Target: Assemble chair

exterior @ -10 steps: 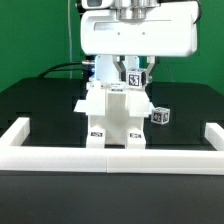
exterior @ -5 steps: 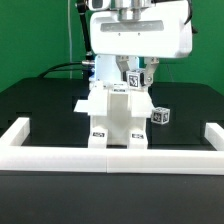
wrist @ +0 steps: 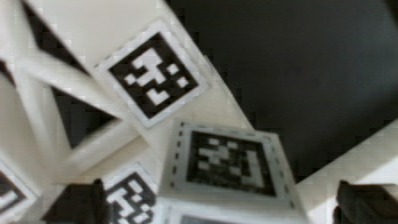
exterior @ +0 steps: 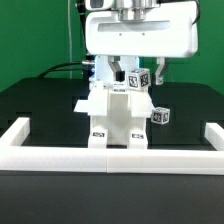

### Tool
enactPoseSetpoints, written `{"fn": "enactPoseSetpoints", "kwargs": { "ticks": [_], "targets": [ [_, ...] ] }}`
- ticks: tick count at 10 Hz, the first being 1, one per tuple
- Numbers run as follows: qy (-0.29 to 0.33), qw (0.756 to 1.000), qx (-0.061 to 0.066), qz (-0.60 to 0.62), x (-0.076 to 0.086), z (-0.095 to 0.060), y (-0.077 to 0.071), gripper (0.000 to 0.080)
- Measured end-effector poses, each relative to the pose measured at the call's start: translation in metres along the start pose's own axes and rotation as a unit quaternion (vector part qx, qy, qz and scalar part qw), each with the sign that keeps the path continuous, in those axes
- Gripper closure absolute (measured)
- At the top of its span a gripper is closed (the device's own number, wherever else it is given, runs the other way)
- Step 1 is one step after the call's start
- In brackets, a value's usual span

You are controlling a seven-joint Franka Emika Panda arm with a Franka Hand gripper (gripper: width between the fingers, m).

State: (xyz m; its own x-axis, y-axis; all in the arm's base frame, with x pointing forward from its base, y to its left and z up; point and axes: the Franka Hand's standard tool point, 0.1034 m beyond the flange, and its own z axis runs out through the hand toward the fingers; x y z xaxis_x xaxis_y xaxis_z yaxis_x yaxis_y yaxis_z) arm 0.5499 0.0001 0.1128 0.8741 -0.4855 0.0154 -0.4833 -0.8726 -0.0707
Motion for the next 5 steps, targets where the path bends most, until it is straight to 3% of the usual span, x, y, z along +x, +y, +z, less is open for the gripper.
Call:
{"fn": "enactPoseSetpoints", "kwargs": {
  "ticks": [5],
  "targets": [
    [0.003, 0.977, 0.004, -0.212, -0.0013, -0.0054, -0.0047, 0.0151]
  ]
}}
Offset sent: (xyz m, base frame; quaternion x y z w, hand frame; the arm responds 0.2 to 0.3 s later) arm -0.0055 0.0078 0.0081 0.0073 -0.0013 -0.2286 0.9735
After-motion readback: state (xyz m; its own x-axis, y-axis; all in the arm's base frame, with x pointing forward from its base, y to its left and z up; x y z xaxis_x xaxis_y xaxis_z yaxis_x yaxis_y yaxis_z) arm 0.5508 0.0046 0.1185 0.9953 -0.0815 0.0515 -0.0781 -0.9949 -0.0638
